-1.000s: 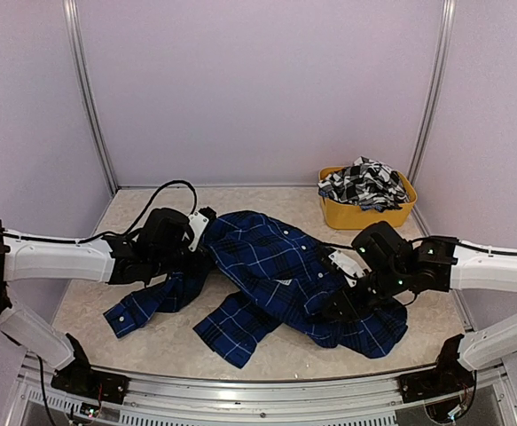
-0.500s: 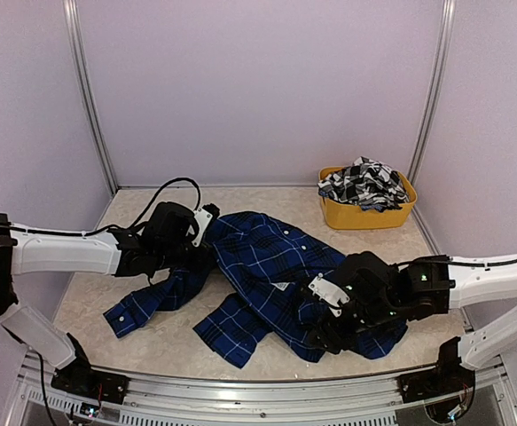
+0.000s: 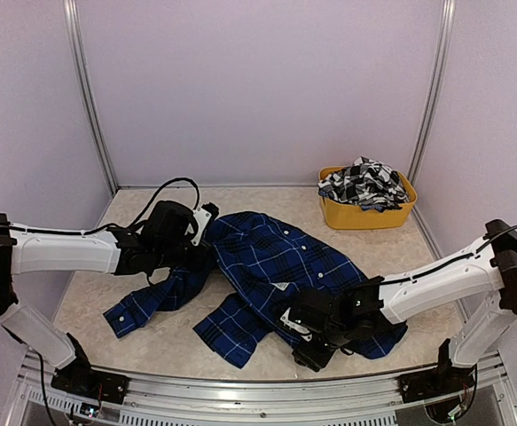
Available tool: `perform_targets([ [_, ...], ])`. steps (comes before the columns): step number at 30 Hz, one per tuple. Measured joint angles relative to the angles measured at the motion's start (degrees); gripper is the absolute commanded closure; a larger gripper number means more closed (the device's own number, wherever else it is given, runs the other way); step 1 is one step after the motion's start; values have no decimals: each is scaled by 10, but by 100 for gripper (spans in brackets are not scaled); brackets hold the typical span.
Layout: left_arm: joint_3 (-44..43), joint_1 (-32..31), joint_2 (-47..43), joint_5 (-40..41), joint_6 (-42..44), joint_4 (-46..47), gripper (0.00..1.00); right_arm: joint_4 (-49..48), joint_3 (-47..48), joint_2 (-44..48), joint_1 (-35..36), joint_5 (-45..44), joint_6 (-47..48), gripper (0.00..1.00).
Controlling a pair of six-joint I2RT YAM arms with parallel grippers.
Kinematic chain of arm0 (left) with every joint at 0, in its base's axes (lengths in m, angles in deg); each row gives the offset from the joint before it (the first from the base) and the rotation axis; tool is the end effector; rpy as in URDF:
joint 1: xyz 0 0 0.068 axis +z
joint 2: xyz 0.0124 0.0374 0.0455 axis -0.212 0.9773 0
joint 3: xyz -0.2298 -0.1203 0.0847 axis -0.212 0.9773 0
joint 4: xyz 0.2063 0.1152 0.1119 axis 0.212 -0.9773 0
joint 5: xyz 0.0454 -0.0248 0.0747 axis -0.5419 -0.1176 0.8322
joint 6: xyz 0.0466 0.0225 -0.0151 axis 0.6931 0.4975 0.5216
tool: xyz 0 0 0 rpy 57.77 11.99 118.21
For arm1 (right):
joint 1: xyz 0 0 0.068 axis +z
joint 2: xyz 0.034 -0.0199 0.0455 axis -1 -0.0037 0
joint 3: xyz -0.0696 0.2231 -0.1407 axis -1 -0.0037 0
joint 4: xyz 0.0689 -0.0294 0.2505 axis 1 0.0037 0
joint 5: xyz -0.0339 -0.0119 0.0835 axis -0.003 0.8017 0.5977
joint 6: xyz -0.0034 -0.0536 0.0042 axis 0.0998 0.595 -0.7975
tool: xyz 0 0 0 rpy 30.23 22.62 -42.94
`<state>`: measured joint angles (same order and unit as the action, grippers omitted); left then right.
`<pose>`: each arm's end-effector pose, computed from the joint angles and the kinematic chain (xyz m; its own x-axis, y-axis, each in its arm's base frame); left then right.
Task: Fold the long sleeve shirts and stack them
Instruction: Pick up the crumpled shirt from the center of the board, then flatten out the crumpled shirt at the center of the board.
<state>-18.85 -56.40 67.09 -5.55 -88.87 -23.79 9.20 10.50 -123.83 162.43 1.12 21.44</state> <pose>0.2356 -0.2164 0.2154 -0.4473 0.4290 -0.7848 0.5345 0.8317 0.1501 0.0877 0.2708 0.1486 -0.6005 -0.7148 -0.3584 -0.7782 0.6255 0.0561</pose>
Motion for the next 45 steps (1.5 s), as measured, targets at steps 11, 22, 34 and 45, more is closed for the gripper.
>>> perform_targets([
  [11, 0, 4, -10, -3, -2, -4, 100, -33, -2, -17, -4, -23, 11, 86],
  [22, 5, 4, -35, 0, -20, -22, 100, -41, -28, 17, -17, -13, 5, 100],
  [34, -50, 26, -187, 71, -89, -157, 100, 127, 185, 266, -132, -96, 38, 100],
  [45, -373, 10, -205, 69, -71, -242, 100, 191, 472, 198, -171, -196, 144, 100],
])
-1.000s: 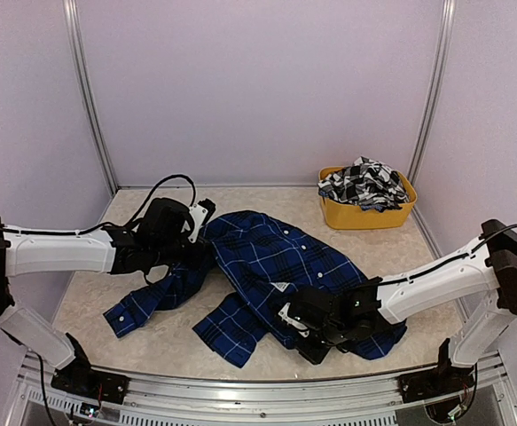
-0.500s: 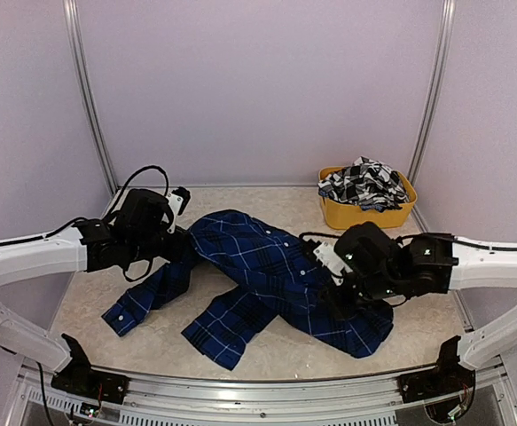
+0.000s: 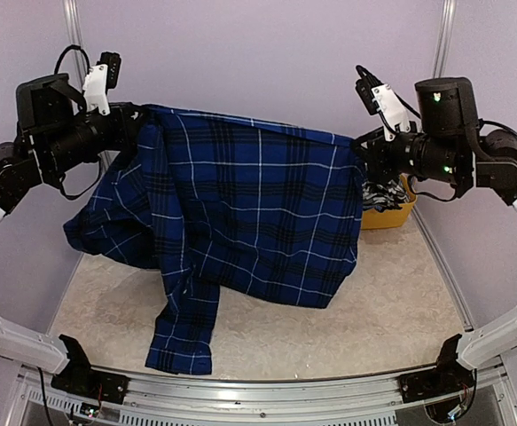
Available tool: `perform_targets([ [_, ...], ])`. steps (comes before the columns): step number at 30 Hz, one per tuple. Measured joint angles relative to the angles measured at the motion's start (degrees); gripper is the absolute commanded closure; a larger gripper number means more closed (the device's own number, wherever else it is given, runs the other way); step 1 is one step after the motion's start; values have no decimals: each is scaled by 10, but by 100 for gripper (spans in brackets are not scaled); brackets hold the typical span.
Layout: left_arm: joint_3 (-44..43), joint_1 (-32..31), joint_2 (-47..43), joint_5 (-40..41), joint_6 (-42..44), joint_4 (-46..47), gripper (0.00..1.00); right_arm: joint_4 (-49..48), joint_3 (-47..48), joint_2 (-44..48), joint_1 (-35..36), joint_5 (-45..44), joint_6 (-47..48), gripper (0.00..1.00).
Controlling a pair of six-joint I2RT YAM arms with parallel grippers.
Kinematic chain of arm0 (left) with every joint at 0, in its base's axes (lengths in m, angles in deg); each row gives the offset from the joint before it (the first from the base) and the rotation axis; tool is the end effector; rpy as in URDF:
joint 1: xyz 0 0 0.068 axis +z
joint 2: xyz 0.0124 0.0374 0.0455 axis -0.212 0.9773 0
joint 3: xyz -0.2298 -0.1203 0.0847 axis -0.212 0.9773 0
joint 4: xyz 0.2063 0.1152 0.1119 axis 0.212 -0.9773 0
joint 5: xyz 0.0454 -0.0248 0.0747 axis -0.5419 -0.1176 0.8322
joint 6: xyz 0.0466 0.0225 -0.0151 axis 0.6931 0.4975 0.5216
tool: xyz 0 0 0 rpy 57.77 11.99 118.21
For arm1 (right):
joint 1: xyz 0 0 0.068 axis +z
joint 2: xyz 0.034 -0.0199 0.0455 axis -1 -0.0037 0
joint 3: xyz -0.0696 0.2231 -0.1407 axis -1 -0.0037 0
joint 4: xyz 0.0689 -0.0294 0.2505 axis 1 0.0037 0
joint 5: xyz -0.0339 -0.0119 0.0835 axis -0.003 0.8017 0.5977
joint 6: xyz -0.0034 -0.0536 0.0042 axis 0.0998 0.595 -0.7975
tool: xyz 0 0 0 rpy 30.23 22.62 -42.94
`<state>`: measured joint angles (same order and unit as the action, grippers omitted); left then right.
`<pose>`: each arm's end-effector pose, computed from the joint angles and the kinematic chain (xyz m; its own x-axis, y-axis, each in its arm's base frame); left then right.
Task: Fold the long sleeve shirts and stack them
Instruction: Flatten out the crumpled shirt at the center of the board.
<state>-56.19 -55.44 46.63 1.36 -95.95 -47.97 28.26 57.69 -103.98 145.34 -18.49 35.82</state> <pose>0.1700 -0.1418 0.4925 -0.1074 -0.0617 -0.9923 0.3649 0.9260 -0.0971 0.1468 0.1881 0.4773 -0.2668 -0.1986 -0.9431 -0.5061 0.8616 -0.0382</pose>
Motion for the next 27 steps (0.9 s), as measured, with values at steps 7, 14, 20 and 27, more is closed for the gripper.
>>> perform_targets([
  [7, -30, -68, 31, -21, 38, -53, 100, 36, 59, 13, -7, 7, 35, 100],
  [14, -42, -169, 17, -27, 37, -79, 100, 76, 92, 55, -9, 91, 28, 100],
  [20, -42, -265, -24, -23, 7, -116, 100, 106, 94, 132, -9, 156, -4, 100],
  [27, -45, -356, -39, -24, -28, -162, 100, 130, 90, 186, -9, 199, -37, 100],
])
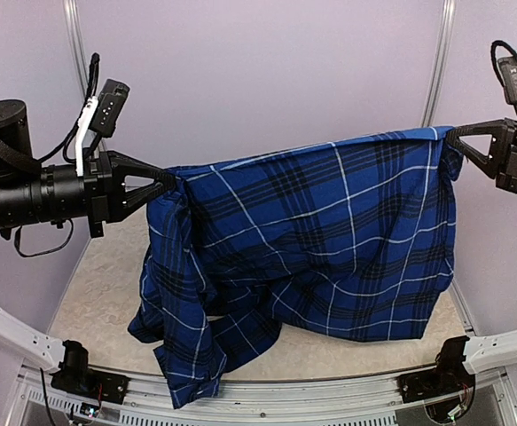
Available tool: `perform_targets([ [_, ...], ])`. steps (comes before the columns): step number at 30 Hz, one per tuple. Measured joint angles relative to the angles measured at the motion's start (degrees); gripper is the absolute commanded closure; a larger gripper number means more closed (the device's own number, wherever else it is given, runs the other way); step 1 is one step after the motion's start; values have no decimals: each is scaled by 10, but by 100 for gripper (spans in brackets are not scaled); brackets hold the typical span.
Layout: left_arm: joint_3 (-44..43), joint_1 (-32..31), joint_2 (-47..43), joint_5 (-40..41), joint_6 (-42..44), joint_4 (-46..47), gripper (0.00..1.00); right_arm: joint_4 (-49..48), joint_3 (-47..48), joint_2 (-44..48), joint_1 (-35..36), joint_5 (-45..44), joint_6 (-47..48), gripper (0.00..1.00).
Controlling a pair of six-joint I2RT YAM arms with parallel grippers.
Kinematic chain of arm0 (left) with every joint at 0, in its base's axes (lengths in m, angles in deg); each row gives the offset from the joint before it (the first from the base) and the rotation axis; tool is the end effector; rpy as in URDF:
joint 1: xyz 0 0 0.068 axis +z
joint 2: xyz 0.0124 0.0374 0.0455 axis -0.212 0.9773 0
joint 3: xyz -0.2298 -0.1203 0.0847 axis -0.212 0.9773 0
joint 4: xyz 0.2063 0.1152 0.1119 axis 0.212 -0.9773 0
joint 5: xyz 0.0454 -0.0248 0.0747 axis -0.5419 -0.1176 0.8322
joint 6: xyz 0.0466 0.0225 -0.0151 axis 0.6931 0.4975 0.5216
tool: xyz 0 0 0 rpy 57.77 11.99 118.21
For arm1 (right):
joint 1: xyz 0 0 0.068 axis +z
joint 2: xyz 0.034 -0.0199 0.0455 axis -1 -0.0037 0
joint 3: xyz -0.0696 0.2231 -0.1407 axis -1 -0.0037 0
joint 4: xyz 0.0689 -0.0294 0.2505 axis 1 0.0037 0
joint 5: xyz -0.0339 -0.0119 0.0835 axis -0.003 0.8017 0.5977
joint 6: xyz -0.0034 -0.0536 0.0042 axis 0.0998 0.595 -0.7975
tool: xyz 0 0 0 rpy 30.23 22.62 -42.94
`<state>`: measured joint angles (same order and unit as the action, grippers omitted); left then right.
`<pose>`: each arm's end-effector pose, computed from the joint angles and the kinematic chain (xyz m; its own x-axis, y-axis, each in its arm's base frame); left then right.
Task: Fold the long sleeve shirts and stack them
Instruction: Flatten out the crumpled shirt at the center of the board.
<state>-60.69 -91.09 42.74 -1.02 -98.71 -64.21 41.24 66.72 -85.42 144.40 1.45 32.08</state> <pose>0.0461 -0.1739 0.4981 -0.1931 0.1245 -0.9732 0.8471 0.5217 -0.1014 0.0480 0.0629 0.5400 -0.2064 0.0240 -0.9782 -0.7436 0.6460 0.1727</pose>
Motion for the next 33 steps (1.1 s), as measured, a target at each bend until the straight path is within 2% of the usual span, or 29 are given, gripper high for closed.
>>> perform_targets([
  [6, -30, -7, -6, -1, 1, -13, 100, 2, 1, 2, 0, 7, -16, 100],
  [10, -55, -5, -6, 45, 10, -15, 100, 3, -11, -3, 0, -12, -26, 100],
  [12, -56, 11, -3, 60, 16, -16, 100, 4, -16, -15, 0, -32, -29, 100],
  [16, -56, 108, 19, 67, 28, -19, 100, 5, -27, -45, 0, -79, -35, 100],
  [20, -56, 211, 56, 29, 35, -20, 100, 5, -33, -64, 0, -109, -37, 100],
  [22, -56, 234, 76, 9, 40, -20, 100, 6, -34, -69, 0, -126, -37, 100],
  [28, -29, 253, 118, -46, 52, -4, 95, 15, -67, -73, 0, -182, -45, 100],
  [33, 44, 255, 168, -100, 59, 31, 94, 46, -140, -75, 0, -244, -75, 100],
])
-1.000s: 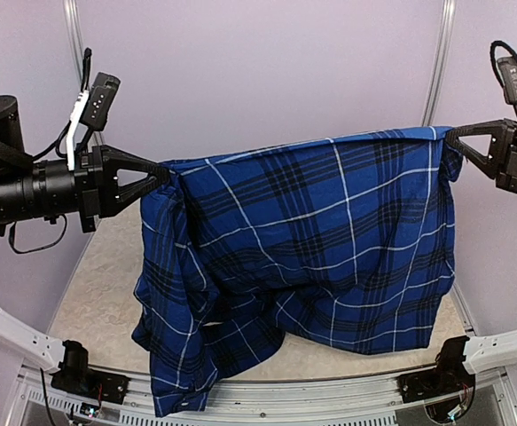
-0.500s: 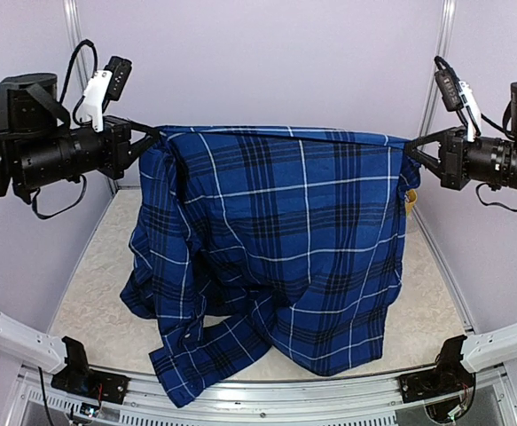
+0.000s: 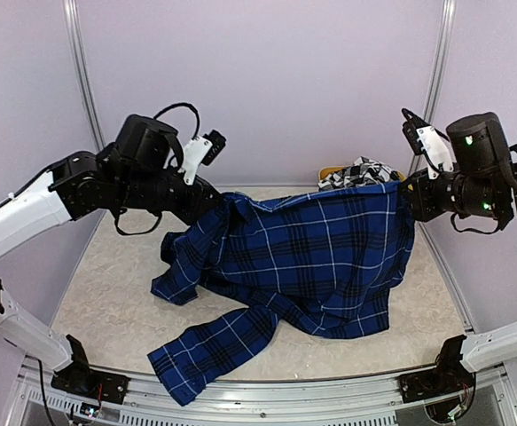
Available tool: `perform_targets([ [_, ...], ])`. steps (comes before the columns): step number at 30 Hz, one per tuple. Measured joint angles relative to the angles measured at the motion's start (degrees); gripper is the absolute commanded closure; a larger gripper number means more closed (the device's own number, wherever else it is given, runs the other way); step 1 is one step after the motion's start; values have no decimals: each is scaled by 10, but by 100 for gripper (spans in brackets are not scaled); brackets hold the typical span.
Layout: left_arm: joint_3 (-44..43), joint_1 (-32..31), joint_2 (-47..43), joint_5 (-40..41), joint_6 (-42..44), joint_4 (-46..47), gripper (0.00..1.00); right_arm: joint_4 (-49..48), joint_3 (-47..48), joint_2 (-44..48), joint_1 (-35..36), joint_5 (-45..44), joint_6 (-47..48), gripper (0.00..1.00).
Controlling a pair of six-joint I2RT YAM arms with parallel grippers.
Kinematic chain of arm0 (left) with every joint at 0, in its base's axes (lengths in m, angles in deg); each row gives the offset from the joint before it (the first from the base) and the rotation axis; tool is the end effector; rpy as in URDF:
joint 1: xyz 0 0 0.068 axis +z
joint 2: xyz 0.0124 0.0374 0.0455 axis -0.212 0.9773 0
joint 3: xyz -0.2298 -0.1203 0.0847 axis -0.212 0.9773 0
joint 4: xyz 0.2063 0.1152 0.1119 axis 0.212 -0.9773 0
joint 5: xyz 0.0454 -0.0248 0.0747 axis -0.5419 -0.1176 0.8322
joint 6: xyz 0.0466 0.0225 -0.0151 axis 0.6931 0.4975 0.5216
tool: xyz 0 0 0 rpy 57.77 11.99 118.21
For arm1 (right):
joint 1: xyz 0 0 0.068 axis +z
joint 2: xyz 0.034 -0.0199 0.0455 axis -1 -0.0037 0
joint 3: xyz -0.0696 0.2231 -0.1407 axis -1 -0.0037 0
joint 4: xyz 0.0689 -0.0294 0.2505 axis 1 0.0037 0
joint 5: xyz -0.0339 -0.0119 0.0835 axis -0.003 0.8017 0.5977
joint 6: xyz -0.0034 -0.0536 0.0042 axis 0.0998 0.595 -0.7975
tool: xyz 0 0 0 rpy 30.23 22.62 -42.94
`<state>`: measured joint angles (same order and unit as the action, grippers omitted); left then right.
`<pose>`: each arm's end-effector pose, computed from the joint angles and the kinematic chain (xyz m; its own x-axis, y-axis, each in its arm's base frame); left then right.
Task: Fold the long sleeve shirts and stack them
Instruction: Flatten out the crumpled shirt at the center of the board.
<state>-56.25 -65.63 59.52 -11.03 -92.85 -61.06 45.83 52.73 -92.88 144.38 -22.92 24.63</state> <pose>0.1787 -0.2312 0.4152 -0.3556 0.3572 -0.8637 0.6905 0.7232 0.0148 0.1086 0.1233 0.4592 -0.4457 -0.1601 -0.8807 -0.3598 0.9330 0.0125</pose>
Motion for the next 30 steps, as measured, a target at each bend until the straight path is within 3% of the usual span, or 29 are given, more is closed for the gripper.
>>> perform_targets([
  [7, 84, -51, 106, -74, 17, 55, 85, 57, -57, -2, -29, -58, -47, 100],
  [10, 90, -94, 154, -101, 29, 69, 66, 64, -76, -2, -54, -67, -53, 100],
  [12, 105, -108, 165, -111, 33, 80, 45, 65, -89, -2, -67, -69, -52, 100],
  [13, 119, -108, 165, -115, 30, 86, 32, 64, -97, -1, -75, -68, -50, 100],
  [16, 165, -88, 145, -125, 22, 115, 11, 58, -122, 3, -105, -65, -41, 100],
  [20, 257, -35, 56, -148, -9, 167, 7, 48, -152, 9, -139, -53, -24, 100],
  [25, 343, 45, -73, -160, -75, 254, 15, 30, -159, 13, -159, -39, -4, 100],
  [30, 392, 95, -71, -165, -139, 312, 15, 20, -158, 16, -170, -31, 14, 100],
])
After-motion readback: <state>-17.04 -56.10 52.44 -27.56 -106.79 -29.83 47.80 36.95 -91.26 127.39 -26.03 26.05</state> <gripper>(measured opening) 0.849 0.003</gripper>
